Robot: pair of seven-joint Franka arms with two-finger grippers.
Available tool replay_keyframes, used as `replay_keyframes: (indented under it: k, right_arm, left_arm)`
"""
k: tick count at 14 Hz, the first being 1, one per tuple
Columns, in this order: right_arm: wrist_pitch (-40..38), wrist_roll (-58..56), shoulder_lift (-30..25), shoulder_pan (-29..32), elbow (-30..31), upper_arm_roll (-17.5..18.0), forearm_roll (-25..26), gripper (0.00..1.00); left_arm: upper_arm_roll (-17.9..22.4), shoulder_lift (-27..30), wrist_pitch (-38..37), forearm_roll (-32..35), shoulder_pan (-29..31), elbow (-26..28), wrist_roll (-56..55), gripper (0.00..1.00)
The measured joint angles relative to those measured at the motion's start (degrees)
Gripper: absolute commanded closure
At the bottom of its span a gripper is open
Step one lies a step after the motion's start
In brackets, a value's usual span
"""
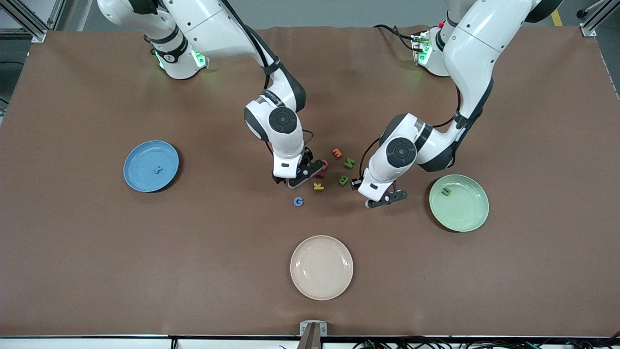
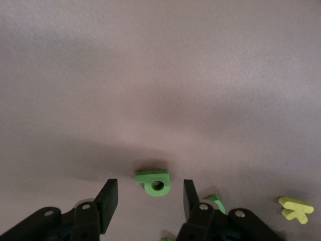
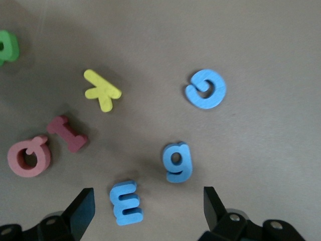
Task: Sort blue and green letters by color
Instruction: 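Grasp the green p with the left gripper while the right gripper grasps blue e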
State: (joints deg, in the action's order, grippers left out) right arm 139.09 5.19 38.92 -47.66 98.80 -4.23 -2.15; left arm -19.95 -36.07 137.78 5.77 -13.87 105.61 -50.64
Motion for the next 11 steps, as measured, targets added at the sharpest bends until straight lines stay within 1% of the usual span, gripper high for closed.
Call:
replay_keyframes:
  k: [1, 4, 5, 6, 8, 9, 11]
  right_arm:
    - [0.0, -0.1, 0.5, -0.3, 0.0, 0.0, 0.0, 0.05]
    - [0.0, -0.1, 1.8, -0.5, -0.1, 0.8, -0.1, 0.05]
    - [0.0, -0.1, 1.9, -0.5, -0.1, 0.9, -0.1, 0.06]
    - [0.0, -0.1, 2.0, -0.5, -0.1, 1.0, -0.3, 0.09]
    - [0.0, -0.3, 2.0, -0.5, -0.2, 1.2, -1.3, 0.19]
    - [0.0, -0.4, 2.0, -0.5, -0.3, 1.4, -1.4, 0.27]
    - [0.0, -1.1, 2.0, -0.5, -0.4, 1.4, -1.4, 0.46]
  left_arm:
    - [0.0, -0.3, 0.0, 0.0, -0.4, 0.0, -0.2, 0.36]
    - [0.1, -1.0, 0.0, 1.5, -0.8, 0.0, -0.6, 0.36]
    - [0.2, -1.3, 0.0, 2.6, -0.8, 0.0, -1.5, 0.36]
    - [0.2, -1.5, 0.0, 3.5, -0.8, 0.0, -2.3, 0.36]
    - [0.2, -1.9, 0.2, 4.3, -0.8, 0.0, -3.0, 0.36]
    - [0.2, -1.9, 0.5, 4.3, -0.8, -0.1, -3.0, 0.36]
    - [0.2, -2.0, 0.9, 4.3, -0.8, -0.1, -3.0, 0.38]
